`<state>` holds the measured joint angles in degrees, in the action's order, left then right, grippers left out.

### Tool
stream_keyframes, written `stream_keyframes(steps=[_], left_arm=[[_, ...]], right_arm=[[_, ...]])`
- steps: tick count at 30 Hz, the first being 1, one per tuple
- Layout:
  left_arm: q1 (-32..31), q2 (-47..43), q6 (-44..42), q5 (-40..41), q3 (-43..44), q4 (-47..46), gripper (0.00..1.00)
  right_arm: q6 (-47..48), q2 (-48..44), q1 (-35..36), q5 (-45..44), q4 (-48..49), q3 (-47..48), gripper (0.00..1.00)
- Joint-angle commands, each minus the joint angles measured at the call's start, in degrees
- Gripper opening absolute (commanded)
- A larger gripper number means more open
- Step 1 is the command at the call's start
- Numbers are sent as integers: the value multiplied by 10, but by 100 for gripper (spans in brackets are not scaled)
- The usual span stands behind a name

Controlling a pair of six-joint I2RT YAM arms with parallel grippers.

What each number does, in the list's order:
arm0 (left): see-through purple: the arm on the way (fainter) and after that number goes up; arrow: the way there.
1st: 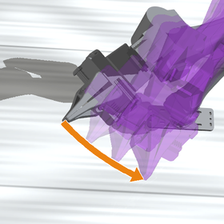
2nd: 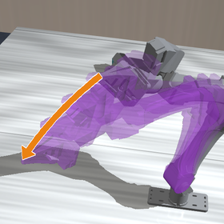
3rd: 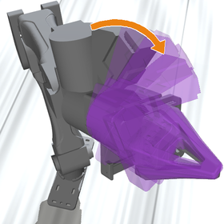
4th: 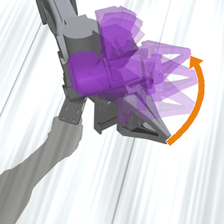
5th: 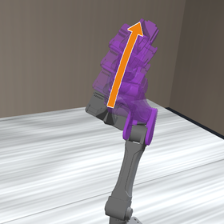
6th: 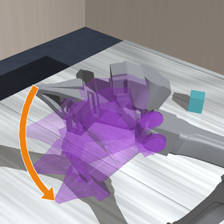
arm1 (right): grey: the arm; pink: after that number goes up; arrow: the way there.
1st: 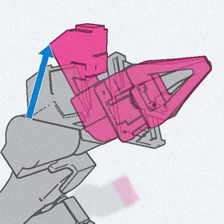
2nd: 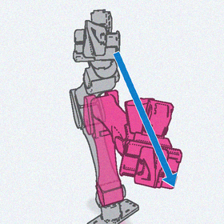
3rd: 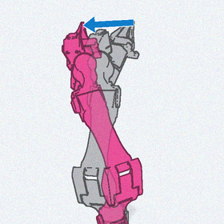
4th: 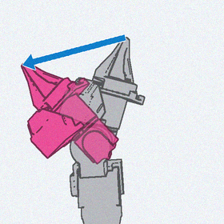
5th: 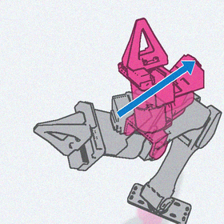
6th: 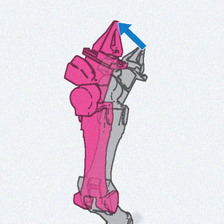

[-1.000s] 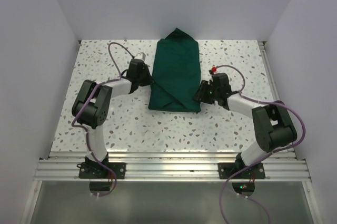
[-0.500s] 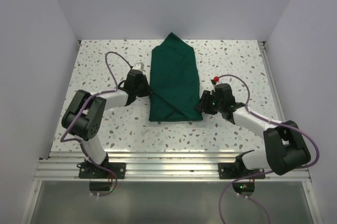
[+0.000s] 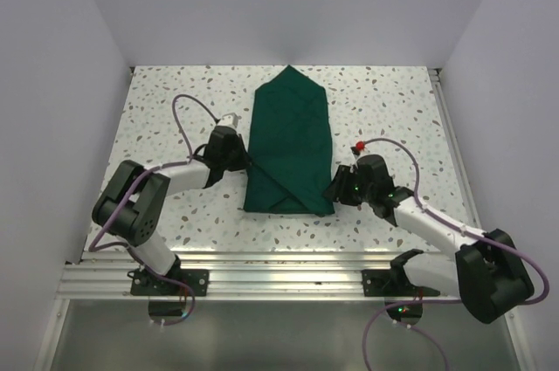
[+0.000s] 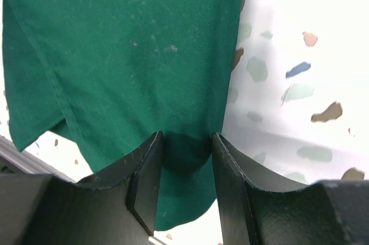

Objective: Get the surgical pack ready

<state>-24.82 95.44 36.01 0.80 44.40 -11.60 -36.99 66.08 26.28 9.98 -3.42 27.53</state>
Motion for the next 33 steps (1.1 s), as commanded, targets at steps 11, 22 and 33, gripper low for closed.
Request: stream_keyframes(steps=[11,22,33], left_arm=[[-13,-49,3,82,-14,79,10],[34,-95,-16,106,28,148,42],[89,17,-43,-114,218,88,24]], right_arm=[[10,-66,10,-54,-137,37,52],[64,-20,-45,-37,-158,164,55],[49,218,-118,143,-56,374,10]])
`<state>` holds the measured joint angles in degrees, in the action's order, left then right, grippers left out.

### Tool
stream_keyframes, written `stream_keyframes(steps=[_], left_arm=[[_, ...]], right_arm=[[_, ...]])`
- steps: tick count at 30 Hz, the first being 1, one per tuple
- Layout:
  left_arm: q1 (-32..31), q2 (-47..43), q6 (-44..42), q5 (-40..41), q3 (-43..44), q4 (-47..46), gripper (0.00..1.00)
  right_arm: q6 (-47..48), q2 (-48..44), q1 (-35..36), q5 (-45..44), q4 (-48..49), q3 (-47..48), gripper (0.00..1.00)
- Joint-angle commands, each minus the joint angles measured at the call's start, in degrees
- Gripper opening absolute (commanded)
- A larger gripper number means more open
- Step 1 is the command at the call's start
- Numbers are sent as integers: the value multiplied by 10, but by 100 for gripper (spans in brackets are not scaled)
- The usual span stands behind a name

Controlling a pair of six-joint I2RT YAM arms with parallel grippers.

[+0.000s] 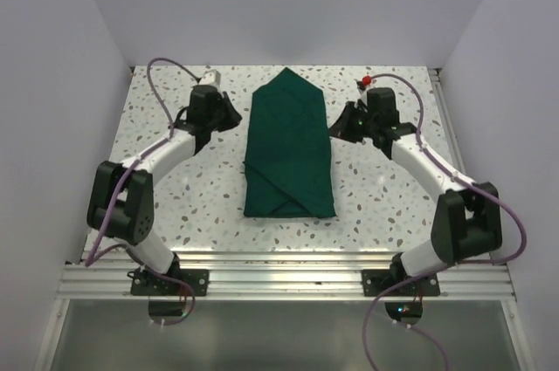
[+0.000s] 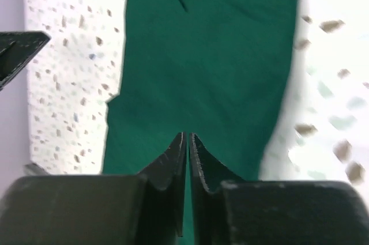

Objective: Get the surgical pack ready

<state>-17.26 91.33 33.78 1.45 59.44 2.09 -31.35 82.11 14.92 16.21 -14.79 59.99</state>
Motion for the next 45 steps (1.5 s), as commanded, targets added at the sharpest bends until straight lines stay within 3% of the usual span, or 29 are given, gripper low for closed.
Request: stream_keyframes(steps=[1,3,11,18,25,30,34,42,45], left_arm=[[14,77,-21,-141,87,-53,22],[14,128,-21,-180,138,-55,19],[27,262,-12,-236,241,-79,12],[41,359,-3,-212,274,-76,10],[64,397,24,-166,269,-67,8],[66,375,23,-166,249,-109,8],[66,366,17,-175,277,-128,10],[67,407,37,-276,341,-194,13],[68,439,47,-283,370,-176,13]], right_arm=[[-16,79,-8,94,72,71,7],[-28,145,-18,123,111,92,0],[-130,321,-61,227,289,152,0],[-167,454,-76,217,317,200,0],[-173,489,-89,145,273,211,0],[-194,467,-97,131,321,187,0],[-201,472,-98,141,328,231,0],[-233,525,-99,174,341,331,0],[-248,546,-98,170,337,367,0]])
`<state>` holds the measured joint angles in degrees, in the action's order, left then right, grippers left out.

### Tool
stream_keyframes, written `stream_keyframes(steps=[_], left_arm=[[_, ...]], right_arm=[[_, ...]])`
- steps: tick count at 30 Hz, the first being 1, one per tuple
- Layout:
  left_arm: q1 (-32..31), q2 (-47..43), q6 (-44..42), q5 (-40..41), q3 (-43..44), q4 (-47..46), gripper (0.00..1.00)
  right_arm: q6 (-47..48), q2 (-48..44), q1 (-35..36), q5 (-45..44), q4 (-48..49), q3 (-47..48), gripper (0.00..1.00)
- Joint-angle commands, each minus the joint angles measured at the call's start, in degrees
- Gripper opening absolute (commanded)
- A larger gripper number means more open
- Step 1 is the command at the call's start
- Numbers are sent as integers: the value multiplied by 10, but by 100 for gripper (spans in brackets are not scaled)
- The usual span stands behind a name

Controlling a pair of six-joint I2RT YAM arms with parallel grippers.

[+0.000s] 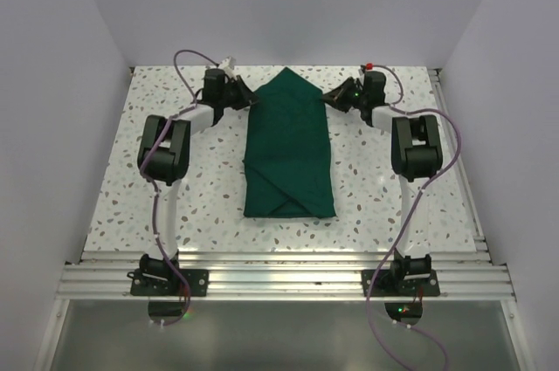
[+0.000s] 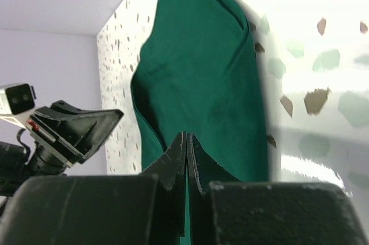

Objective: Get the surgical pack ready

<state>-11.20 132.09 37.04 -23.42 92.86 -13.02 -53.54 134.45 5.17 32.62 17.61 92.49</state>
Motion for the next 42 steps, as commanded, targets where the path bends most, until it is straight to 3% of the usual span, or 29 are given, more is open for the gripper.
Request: stream_keyframes(steps=[1,7,14,18,22,27,34,37,42], left_arm=[[8,46,19,-30,50,-20,13],[14,105,23,17,132,76,13],[35,91,50,79,98,70,13],[44,91,54,64,93,32,18],[46,123,45,36,156,46,21],[46,111,23,22,174,45,27],[46,-4,-65,69,74,71,52],[46,-27,-83,77,43,81,53],[45,-24,-91,69,34,102,53]], right_arm=[[-28,40,-1,6,5,51,0],[-41,107,-1,3,-17,112,0],[-34,119,-2,-50,-50,110,0],[-39,127,-2,-53,-49,115,0],[-39,130,-2,-56,-47,121,0],[-37,125,-2,-39,-39,135,0],[-6,95,-2,22,-32,165,31],[27,64,-3,19,-47,154,40],[101,20,-4,-9,-127,147,46]])
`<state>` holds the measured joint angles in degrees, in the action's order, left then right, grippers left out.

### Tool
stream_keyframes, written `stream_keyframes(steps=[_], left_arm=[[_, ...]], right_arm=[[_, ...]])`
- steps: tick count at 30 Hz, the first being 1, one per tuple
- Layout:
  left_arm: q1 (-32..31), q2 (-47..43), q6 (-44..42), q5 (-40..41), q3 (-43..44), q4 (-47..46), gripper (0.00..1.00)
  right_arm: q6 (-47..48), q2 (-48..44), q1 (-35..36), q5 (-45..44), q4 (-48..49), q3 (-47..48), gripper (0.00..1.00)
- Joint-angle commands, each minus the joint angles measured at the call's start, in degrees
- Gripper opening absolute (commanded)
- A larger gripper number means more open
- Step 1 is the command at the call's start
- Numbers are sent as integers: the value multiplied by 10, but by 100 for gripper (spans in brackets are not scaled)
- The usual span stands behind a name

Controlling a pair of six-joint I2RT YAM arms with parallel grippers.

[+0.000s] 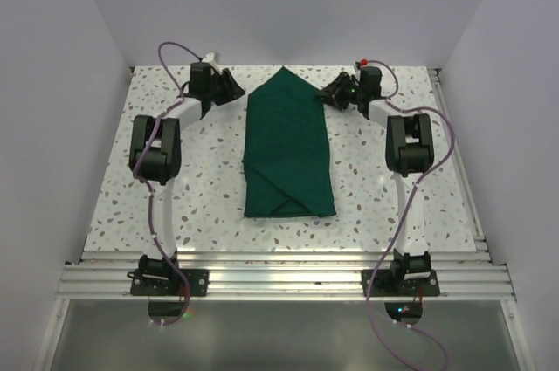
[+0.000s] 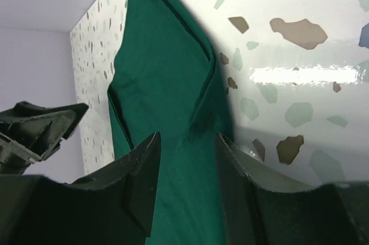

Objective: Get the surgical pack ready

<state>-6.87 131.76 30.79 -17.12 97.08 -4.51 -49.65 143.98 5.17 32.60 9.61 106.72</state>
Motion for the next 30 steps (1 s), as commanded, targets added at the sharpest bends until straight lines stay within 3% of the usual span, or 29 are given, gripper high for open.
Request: stream_keyframes(steps=[1,9,19,30], left_arm=[[1,-19,-28,2,-8,20,52],[-18,9,-38,19,0,44,52],[-39,41,-28,20,21,64,53],[-44,53,-19,18,21,73,45]], right_arm=[[70,-79,-4,-13,-54,3,46],[80,-77,-17,5,-35,-35,49],[86,-32,-17,8,-75,-10,49],[95,-6,-1,-1,-116,13,48]])
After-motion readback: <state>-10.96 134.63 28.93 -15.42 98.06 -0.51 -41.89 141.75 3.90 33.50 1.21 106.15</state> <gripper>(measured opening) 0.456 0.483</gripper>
